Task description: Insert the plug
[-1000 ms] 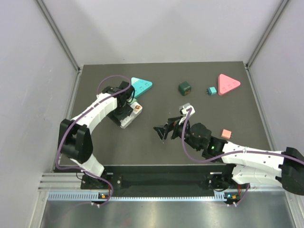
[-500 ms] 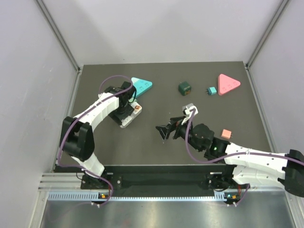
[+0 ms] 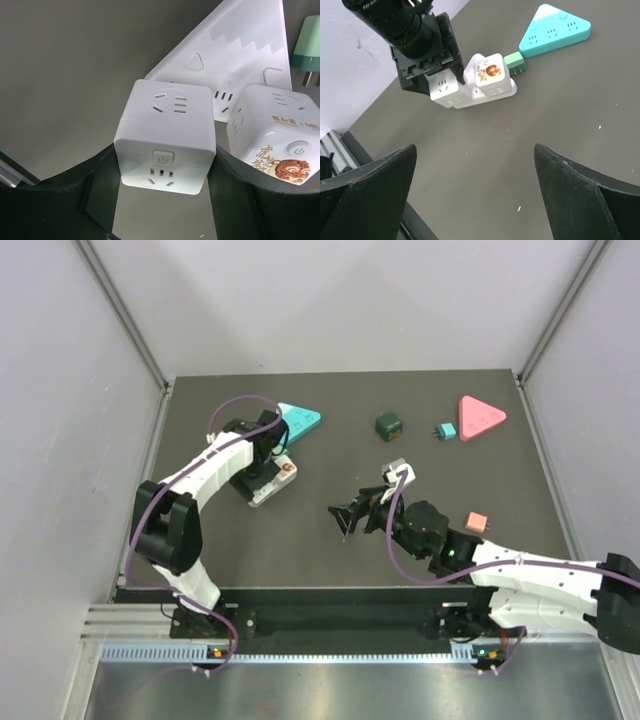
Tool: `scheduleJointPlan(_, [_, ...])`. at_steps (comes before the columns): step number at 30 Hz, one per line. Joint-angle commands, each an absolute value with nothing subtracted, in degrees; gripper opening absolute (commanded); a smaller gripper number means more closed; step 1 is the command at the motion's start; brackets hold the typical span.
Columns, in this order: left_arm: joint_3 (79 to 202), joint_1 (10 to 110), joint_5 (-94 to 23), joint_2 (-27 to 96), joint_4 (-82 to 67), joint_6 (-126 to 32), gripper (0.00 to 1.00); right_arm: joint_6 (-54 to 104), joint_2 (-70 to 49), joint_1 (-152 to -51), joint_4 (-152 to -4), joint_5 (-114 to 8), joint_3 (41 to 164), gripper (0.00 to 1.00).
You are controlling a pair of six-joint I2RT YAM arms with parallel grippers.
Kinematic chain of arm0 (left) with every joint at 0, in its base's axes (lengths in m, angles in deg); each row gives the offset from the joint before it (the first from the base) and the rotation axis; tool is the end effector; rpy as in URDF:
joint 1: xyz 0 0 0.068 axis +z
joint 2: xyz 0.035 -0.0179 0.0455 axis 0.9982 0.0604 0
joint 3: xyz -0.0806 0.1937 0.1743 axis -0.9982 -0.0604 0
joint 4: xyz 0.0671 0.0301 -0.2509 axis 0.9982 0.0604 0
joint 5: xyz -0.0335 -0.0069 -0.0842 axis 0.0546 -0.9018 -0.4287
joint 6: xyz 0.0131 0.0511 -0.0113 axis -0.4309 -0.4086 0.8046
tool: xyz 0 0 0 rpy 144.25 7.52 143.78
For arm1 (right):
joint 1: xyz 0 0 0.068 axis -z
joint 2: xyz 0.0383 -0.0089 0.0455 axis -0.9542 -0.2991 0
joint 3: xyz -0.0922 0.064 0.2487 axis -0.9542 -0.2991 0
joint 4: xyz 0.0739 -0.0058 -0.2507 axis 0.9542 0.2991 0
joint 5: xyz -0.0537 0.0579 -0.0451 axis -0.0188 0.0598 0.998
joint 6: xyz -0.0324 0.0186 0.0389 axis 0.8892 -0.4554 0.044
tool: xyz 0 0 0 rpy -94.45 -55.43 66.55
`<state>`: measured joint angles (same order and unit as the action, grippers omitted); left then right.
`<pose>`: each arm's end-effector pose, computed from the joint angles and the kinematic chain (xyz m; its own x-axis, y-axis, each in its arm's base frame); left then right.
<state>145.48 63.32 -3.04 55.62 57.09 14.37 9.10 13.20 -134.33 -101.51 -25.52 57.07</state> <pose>0.2965 -0.1114 0.2433 -0.5605 -0.7117 -0.4235 -0.7835 0.6214 -0.0073 0.1193 0.1961 0.2681 -0.2941 0.2232 -0.9293 -0.6004 0.7134 0.3614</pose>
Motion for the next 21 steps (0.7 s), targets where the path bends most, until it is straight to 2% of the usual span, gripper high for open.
scheduleJointPlan(1, [148.41, 63.69, -0.69, 56.93, 58.18, 13.30, 0.00, 10.22, 12.37, -133.77, -102.94, -24.85, 58.47, 1.00])
scheduleJointPlan(15, [142.96, 66.58, -4.37, 56.50, 50.01, 4.51, 0.00, 10.31, 12.19, -133.77, -103.46, -24.59, 57.94, 1.00])
scheduleJointPlan(21, [139.45, 71.41, -11.05, 56.59, 44.05, -5.58, 0.00, 10.22, 12.10, -133.77, -103.64, -24.68, 58.29, 1.00])
